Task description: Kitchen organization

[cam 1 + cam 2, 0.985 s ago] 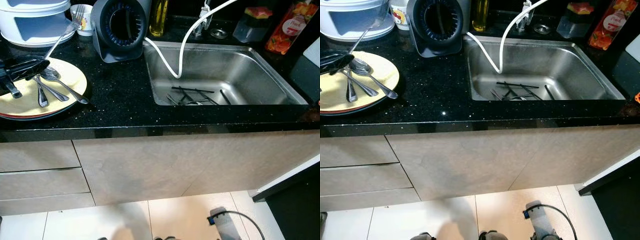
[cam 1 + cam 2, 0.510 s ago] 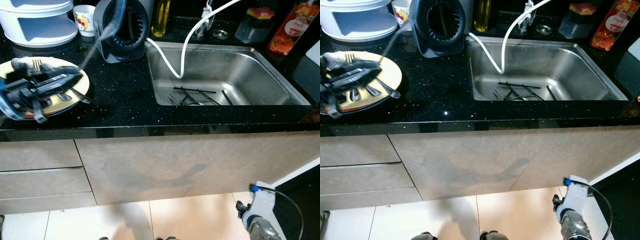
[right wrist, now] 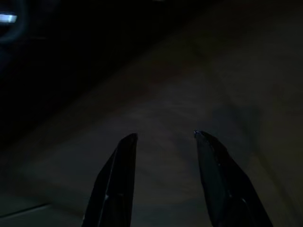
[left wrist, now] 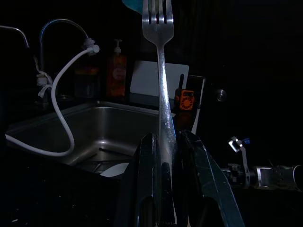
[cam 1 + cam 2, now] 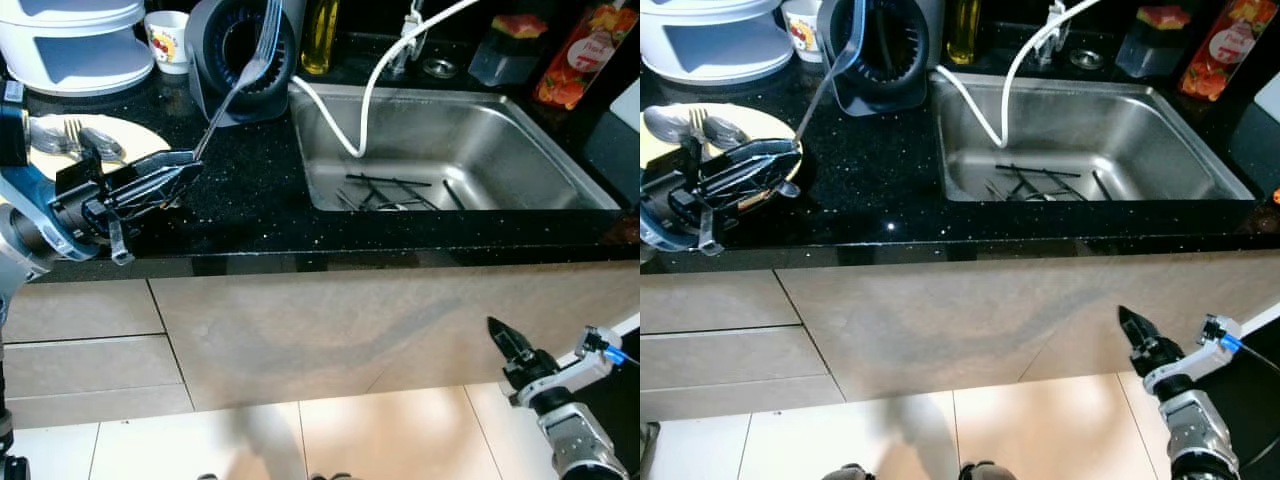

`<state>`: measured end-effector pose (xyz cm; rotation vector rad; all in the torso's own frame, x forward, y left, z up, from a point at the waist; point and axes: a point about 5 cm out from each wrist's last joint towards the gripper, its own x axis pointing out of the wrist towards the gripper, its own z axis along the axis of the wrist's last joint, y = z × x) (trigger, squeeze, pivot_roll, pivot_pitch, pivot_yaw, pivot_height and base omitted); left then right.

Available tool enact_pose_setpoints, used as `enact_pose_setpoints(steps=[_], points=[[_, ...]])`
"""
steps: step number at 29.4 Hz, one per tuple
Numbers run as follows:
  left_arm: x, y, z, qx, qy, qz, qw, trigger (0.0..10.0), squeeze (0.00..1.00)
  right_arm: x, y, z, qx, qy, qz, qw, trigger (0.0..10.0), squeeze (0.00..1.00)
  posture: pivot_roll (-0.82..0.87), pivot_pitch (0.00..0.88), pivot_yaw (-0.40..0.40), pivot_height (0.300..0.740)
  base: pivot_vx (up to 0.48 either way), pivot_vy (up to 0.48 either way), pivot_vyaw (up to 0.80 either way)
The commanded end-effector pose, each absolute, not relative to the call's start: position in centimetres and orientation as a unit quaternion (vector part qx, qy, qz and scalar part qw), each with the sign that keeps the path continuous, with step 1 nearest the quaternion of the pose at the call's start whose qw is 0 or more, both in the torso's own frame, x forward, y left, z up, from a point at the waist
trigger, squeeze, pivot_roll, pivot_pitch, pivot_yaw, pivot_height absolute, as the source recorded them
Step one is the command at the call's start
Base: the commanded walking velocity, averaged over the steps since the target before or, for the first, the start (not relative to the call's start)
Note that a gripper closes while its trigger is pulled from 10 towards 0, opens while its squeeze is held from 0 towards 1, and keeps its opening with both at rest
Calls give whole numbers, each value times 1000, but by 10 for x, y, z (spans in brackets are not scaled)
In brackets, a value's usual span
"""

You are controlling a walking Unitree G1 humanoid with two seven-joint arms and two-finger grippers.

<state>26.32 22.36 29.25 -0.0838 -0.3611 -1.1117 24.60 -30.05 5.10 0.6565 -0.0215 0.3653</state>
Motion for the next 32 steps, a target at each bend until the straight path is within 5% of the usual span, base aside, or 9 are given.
enact_pose_setpoints(steps=[1,9,11,27,30,31,32], points=[[261,218,290,-45,-172,-533,827,0,0,245,-298,57,326,-27,212,921,10000,0,109,109,-82,740,0,0,0],[263,206,284,-58,-168,-540,822,0,0,261,-279,100,343,-135,315,875,10000,0,113,100,-81,740,0,0,0],[265,197,277,-62,-158,-544,822,0,0,268,-271,130,341,-191,366,844,10000,0,119,94,-77,740,0,0,0],[280,161,253,-32,-113,-539,834,0,0,291,-227,190,270,-246,432,824,10000,0,125,93,-66,740,0,0,0],[279,148,249,-39,-110,-554,825,0,0,290,-209,202,281,-257,464,800,10000,0,124,93,-58,740,0,0,0],[278,143,249,-46,-112,-561,819,0,0,288,-201,207,287,-261,479,787,10000,35,123,91,-55,740,0,0,0],[277,138,249,-53,-116,-568,813,0,0,289,-191,210,289,-260,490,781,10000,925,120,93,-51,740,0,0,0]])
